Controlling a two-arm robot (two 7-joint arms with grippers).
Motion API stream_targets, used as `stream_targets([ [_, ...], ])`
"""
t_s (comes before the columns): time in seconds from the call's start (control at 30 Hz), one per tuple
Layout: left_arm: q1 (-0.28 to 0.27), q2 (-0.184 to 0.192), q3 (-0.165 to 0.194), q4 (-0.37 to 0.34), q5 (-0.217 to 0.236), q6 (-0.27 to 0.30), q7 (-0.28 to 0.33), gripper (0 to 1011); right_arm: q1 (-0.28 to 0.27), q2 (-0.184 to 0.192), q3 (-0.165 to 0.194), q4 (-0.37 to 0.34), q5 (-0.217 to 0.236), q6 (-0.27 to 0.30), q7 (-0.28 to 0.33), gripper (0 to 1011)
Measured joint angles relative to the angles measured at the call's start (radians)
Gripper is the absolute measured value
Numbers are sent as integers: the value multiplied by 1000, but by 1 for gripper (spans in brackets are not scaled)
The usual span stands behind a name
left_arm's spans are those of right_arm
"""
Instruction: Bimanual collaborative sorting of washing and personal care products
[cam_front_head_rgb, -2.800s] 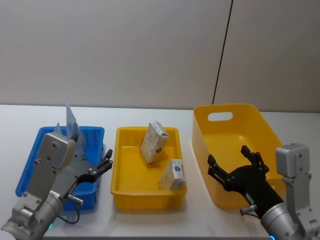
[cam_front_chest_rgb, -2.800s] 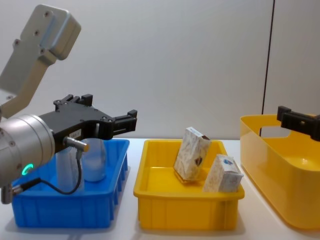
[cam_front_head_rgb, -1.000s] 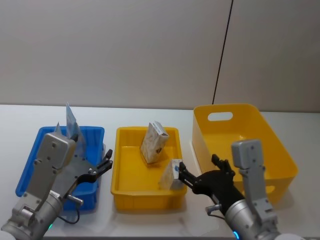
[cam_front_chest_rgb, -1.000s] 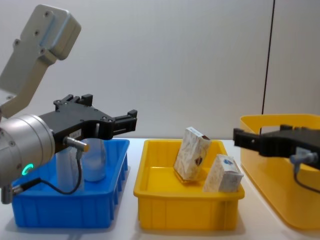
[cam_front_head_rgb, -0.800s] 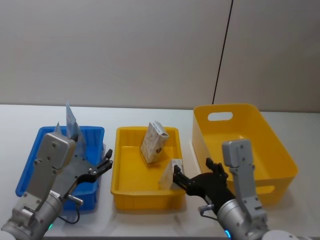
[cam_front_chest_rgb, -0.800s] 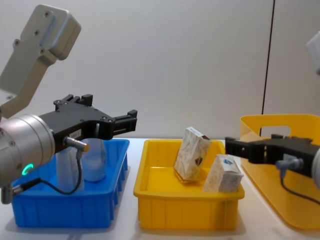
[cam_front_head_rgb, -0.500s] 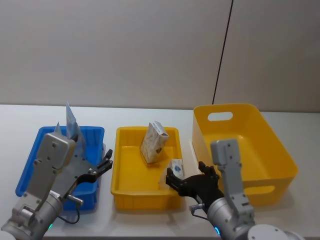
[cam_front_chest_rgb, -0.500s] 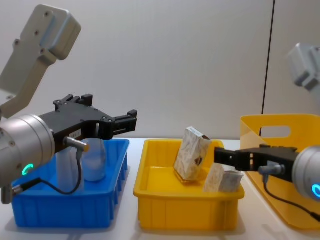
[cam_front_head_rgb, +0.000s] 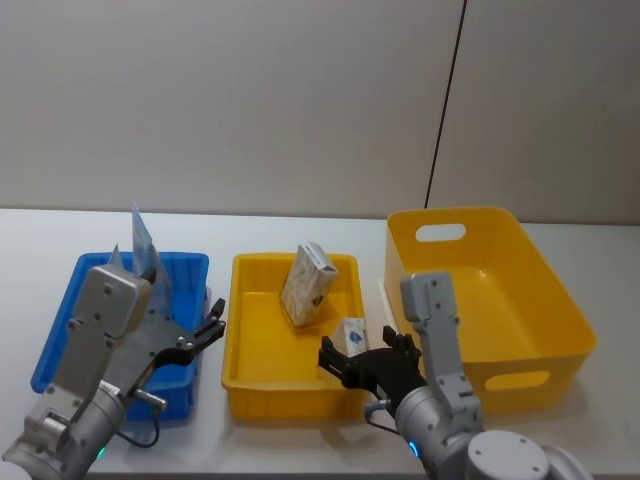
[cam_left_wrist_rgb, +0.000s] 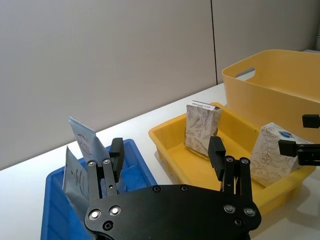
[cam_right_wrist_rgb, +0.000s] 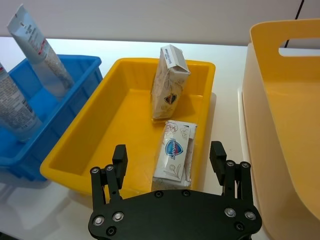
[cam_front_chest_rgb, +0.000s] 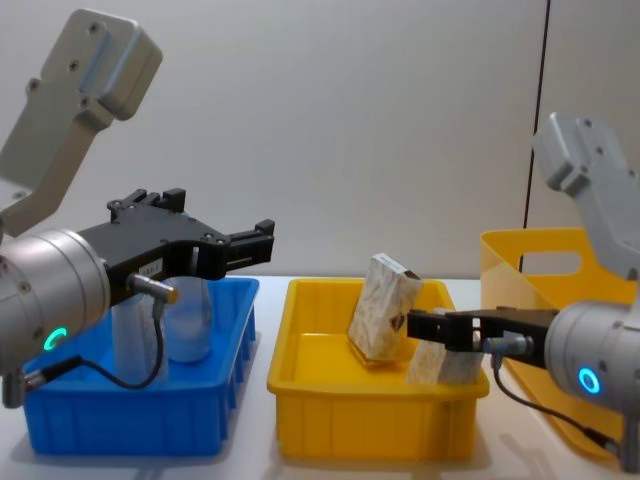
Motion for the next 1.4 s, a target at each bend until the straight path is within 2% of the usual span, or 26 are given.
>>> stream_targets([
  [0.43,0,0,0,0,0,0,0,1001,41,-44,22,75,15,18,-4,1008],
  [0.83,0,0,0,0,0,0,0,1002,82,-76,36,144,33,31,20,1000],
  [0.97,0,0,0,0,0,0,0,1001,93,-84,40,163,36,36,26,930],
  [1.2,0,0,0,0,0,0,0,1001,110,-98,47,192,38,43,29,735],
  [1.23,0,0,0,0,0,0,0,1001,113,-101,49,197,38,44,28,673],
  [1.3,0,0,0,0,0,0,0,1001,115,-104,50,201,38,46,28,645],
  [1.37,0,0,0,0,0,0,0,1001,118,-107,52,206,37,47,26,535],
  [1.4,0,0,0,0,0,0,0,1001,120,-109,54,209,36,47,24,535],
])
